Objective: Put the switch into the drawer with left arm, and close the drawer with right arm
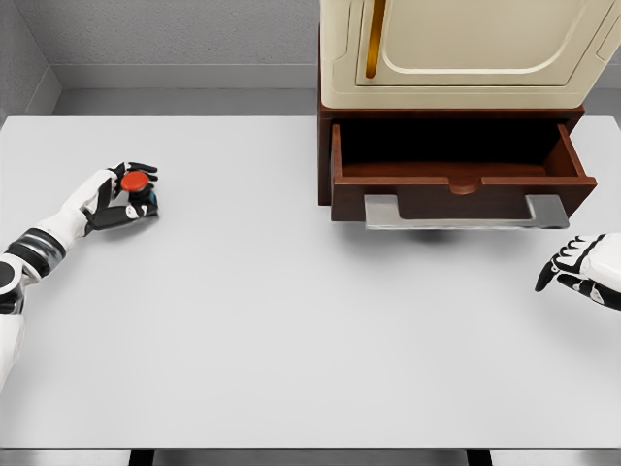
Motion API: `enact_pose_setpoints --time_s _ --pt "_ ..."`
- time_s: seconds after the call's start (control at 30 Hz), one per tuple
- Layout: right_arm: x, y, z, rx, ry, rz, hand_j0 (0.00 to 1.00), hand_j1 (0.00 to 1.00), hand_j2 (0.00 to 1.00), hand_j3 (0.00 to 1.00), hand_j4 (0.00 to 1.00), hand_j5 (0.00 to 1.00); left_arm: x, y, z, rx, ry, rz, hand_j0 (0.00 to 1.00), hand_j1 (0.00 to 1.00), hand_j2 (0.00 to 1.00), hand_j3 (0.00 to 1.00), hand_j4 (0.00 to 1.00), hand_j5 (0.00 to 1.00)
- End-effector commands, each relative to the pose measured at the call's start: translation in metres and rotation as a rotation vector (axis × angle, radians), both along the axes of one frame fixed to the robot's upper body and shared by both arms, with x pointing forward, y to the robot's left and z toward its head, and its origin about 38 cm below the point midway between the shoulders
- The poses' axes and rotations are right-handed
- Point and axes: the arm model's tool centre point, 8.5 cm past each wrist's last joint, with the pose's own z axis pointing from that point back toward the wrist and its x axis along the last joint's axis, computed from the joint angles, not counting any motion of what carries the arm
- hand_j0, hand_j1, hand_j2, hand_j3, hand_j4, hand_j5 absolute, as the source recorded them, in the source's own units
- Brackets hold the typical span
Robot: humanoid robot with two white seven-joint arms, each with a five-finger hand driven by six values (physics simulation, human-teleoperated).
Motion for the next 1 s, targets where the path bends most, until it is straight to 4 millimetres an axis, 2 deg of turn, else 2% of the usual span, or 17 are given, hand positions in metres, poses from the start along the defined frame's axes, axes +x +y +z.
enact_pose_setpoints --time_s 0.0,0.23,0.3,0.5,0.83,0.97 --pt "0.0 0.0 0.0 0.004 0.002 -0.002 0.45 0.45 0.45 0.45 0.45 0.45 -0.001 0.003 -0.003 0.038 0.019 0.006 0.55 0.55 0.55 0.55 0.55 0.55" --pt "0.0 0.0 0.0 0.005 0.001 -0.002 0.45 0.45 0.45 0.45 0.45 0.45 0.0 0.003 0.0 0.036 0.011 0.006 0.48 0.48 0.48 0.48 0.48 0.48" --pt "0.0 -0.001 0.0 0.005 0.001 -0.004 0.45 0.45 0.45 0.45 0.45 0.45 0.002 -0.004 0.012 0.033 -0.026 -0.015 0.46 0.46 0.46 0.46 0.46 0.46" --pt "0.0 0.0 0.001 0.005 0.0 -0.002 0.45 0.45 0.45 0.45 0.45 0.45 0.003 -0.007 0.017 0.027 -0.042 -0.023 0.43 0.43 0.43 0.43 0.43 0.43" --pt "0.001 -0.001 0.001 0.004 -0.001 -0.005 0.45 0.45 0.45 0.45 0.45 0.45 0.005 -0.023 0.04 0.017 -0.113 -0.066 0.4 0.4 0.4 0.4 0.4 0.4" --pt "0.001 -0.001 0.001 0.004 -0.001 -0.005 0.45 0.45 0.45 0.45 0.45 0.45 0.004 -0.036 0.059 0.024 -0.166 -0.101 0.39 0.39 0.39 0.39 0.39 0.39"
